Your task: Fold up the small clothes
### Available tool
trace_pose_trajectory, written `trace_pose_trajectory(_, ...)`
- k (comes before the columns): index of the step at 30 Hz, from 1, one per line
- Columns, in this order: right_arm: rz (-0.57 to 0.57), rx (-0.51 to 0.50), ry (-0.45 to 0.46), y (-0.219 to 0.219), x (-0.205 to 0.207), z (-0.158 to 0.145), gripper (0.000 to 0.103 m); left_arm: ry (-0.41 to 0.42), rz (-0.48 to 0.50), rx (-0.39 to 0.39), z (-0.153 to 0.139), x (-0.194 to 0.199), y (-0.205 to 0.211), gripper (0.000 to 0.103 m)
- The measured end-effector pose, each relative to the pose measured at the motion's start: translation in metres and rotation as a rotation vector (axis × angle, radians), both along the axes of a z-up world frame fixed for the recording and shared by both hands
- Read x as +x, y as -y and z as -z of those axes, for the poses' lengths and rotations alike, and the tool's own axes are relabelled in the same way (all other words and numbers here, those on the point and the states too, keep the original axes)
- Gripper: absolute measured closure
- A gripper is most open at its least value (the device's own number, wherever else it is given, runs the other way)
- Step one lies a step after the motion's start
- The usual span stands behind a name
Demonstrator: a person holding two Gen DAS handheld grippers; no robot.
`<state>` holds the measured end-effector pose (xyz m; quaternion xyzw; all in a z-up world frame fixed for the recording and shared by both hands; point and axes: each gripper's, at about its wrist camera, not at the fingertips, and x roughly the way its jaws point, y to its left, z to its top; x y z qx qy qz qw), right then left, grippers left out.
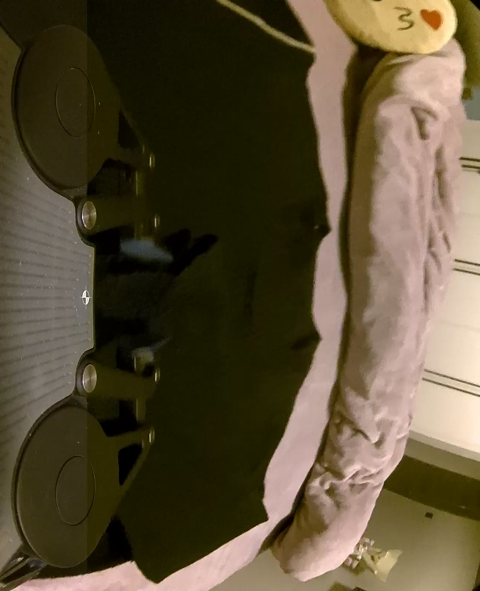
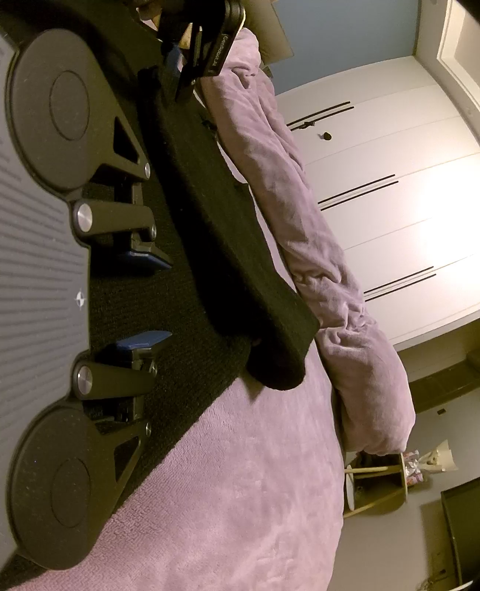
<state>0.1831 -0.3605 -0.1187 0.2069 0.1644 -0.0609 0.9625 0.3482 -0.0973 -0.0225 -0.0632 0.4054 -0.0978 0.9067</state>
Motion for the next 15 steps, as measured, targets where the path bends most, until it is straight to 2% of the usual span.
trace_pose_trajectory(1, 0.0, 0.0, 0.0, 0.0, 0.0, 0.0, 0.066, 0.0, 0.005, -0.002, 0.002, -0.001, 0.0, 0.046)
trace_pose_trajectory(3, -0.001, -0.001, 0.0, 0.0, 0.0, 0.0, 0.066, -0.009, 0.015, -0.008, 0.006, -0.001, 0.001, 0.031)
trace_pose_trajectory(4, -0.002, -0.001, 0.0, 0.0, 0.0, 0.0, 0.065, -0.018, 0.019, -0.024, 0.008, -0.001, 0.001, 0.028)
trace_pose_trajectory(9, -0.005, 0.0, 0.003, 0.001, 0.0, 0.001, 0.065, -0.023, 0.005, -0.15, 0.01, -0.001, 0.001, 0.007)
trace_pose_trajectory(11, -0.006, 0.0, 0.003, 0.001, 0.0, 0.001, 0.064, -0.007, 0.015, -0.181, 0.007, -0.002, 0.004, 0.007)
trace_pose_trajectory(13, -0.007, 0.001, 0.004, 0.002, 0.0, 0.001, 0.064, 0.007, 0.024, -0.154, 0.005, -0.002, 0.009, 0.008)
trace_pose_trajectory(14, -0.009, 0.001, 0.005, 0.002, 0.0, 0.001, 0.064, 0.014, 0.027, -0.132, 0.005, -0.002, 0.011, 0.015)
trace_pose_trajectory(15, -0.009, 0.001, 0.005, 0.002, 0.0, 0.001, 0.064, 0.014, 0.027, -0.103, 0.006, -0.001, 0.013, 0.033)
